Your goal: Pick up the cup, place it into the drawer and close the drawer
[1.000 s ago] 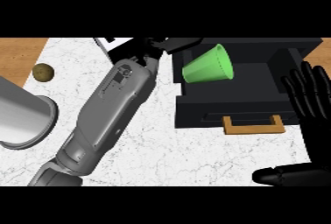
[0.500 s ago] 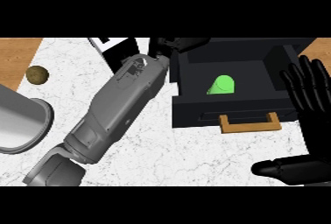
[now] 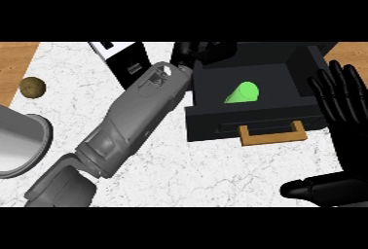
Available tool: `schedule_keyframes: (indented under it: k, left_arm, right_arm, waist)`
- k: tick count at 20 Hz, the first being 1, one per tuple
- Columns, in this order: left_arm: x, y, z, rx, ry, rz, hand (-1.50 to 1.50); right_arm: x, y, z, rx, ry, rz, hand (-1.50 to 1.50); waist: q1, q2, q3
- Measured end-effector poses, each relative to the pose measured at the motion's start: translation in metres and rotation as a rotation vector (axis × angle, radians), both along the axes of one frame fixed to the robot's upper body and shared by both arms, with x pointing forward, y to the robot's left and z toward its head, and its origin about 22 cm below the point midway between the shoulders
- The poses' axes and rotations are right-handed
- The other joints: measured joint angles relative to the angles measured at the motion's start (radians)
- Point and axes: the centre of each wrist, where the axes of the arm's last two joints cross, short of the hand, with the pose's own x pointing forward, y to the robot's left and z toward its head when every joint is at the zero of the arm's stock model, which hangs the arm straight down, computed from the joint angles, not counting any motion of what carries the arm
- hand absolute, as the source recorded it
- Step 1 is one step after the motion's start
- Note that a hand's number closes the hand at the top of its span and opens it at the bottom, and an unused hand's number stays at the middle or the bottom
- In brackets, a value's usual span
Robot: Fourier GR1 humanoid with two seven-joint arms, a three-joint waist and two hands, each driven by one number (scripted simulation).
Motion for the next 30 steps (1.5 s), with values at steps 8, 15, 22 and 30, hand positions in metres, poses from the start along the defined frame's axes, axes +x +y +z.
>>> schedule_keyframes:
  k: [8,15,22,30]
  left_arm:
    - [-0.002,-0.007,-0.004,0.130,0.006,0.034,-1.50]
    - [-0.006,-0.011,-0.006,0.063,-0.001,0.007,-1.50]
    - [-0.011,-0.019,0.010,-0.101,-0.043,-0.059,-1.50]
    - [-0.012,-0.004,0.019,-0.239,-0.028,-0.070,-1.50]
  right_arm:
    - [0.004,0.008,0.002,0.011,-0.009,0.034,-1.50]
    - [0.004,0.013,0.001,0.047,-0.016,0.056,-1.50]
    - [0.001,0.000,0.006,0.071,0.007,0.084,-1.50]
    - [-0.017,-0.017,0.013,-0.009,0.006,0.119,1.50]
  waist:
    - [-0.022,0.004,0.000]
    - [-0.023,0.006,0.000]
    - [0.014,-0.005,-0.001]
    - [0.074,-0.022,-0.001]
